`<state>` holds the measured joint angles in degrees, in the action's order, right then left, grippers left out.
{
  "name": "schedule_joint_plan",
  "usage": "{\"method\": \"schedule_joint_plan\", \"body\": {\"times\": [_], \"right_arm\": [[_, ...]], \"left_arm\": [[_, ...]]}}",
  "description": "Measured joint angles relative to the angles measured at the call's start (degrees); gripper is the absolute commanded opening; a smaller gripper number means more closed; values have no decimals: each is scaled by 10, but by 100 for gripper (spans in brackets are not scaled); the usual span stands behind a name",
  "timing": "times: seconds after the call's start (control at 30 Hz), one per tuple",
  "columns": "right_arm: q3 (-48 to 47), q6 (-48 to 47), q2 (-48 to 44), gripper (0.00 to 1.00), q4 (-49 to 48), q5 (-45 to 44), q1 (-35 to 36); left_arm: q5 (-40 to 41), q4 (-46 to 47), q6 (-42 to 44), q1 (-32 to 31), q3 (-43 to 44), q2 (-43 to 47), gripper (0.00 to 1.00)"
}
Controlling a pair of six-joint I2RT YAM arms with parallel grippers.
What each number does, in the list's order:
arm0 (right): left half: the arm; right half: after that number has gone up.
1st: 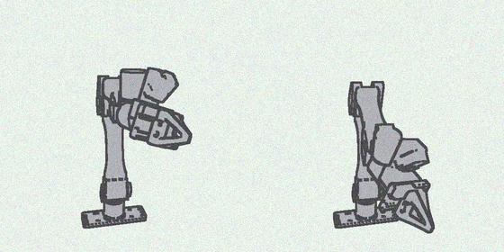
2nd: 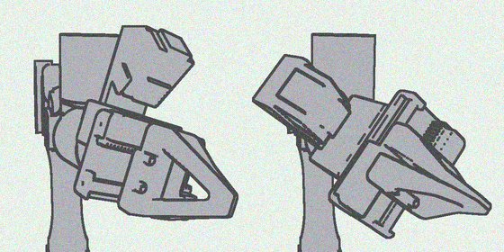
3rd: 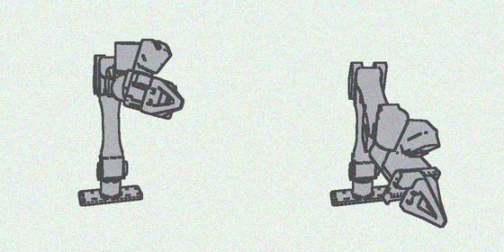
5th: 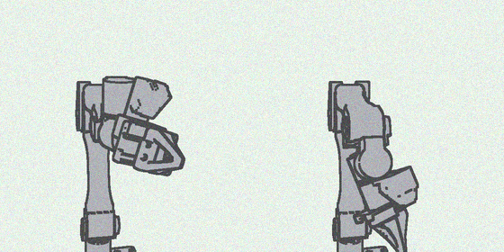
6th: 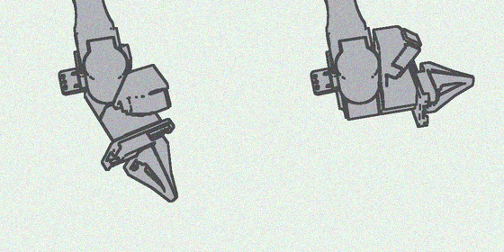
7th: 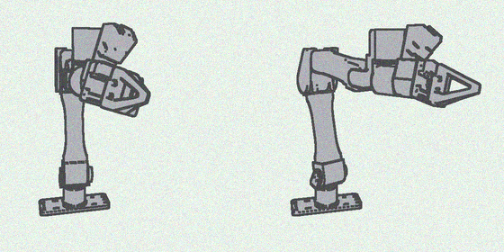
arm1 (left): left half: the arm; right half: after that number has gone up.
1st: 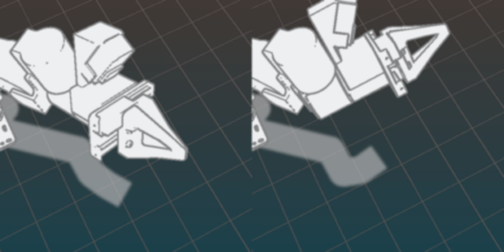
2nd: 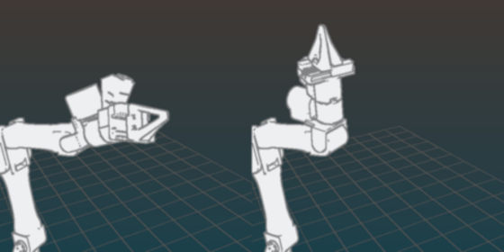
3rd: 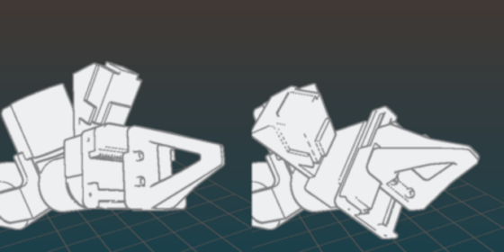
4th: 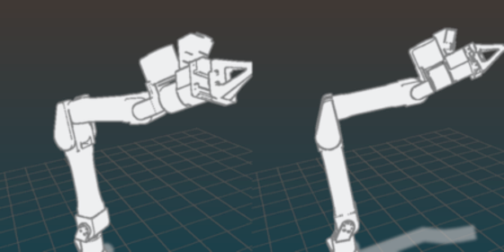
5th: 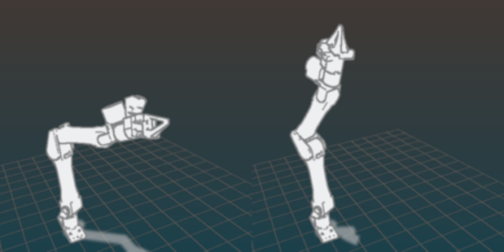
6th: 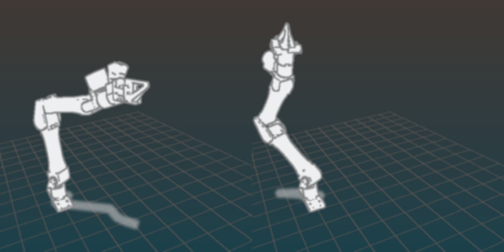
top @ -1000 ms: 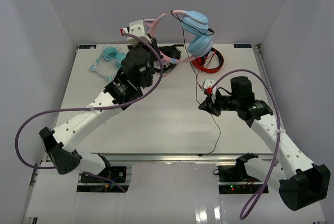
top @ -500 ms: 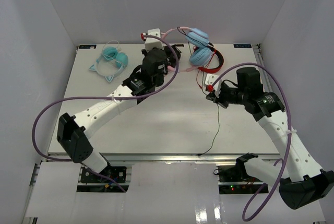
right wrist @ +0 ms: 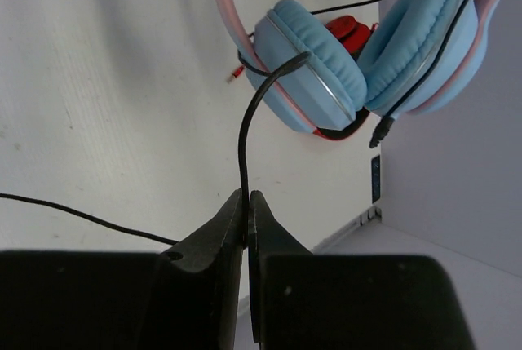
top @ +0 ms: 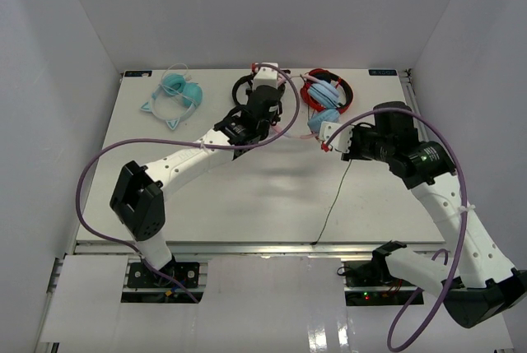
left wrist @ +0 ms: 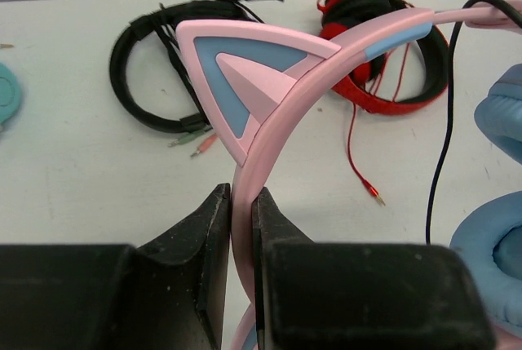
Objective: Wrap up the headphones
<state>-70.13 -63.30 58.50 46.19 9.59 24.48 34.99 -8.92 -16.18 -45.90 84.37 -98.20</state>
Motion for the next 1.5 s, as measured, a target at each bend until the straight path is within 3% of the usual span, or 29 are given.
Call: {"method": "schedule_joint_plan", "body": {"times": [0.37, 0.63, 1.0, 1.5], "right_arm": [[7, -52, -9, 8, -80, -107, 0], [10, -54, -2, 8, -102, -120, 0], [6, 25, 39, 8, -97, -11, -18], [30, 157, 89, 8, -139, 137, -74]], "left_arm": [[-134, 4, 34, -15, -124, 22, 0], [-195, 3, 76, -18, -158, 90, 0], [-311, 25, 81, -18, -236, 148, 0], [-385, 45, 53, -30, -241, 146, 0]]}}
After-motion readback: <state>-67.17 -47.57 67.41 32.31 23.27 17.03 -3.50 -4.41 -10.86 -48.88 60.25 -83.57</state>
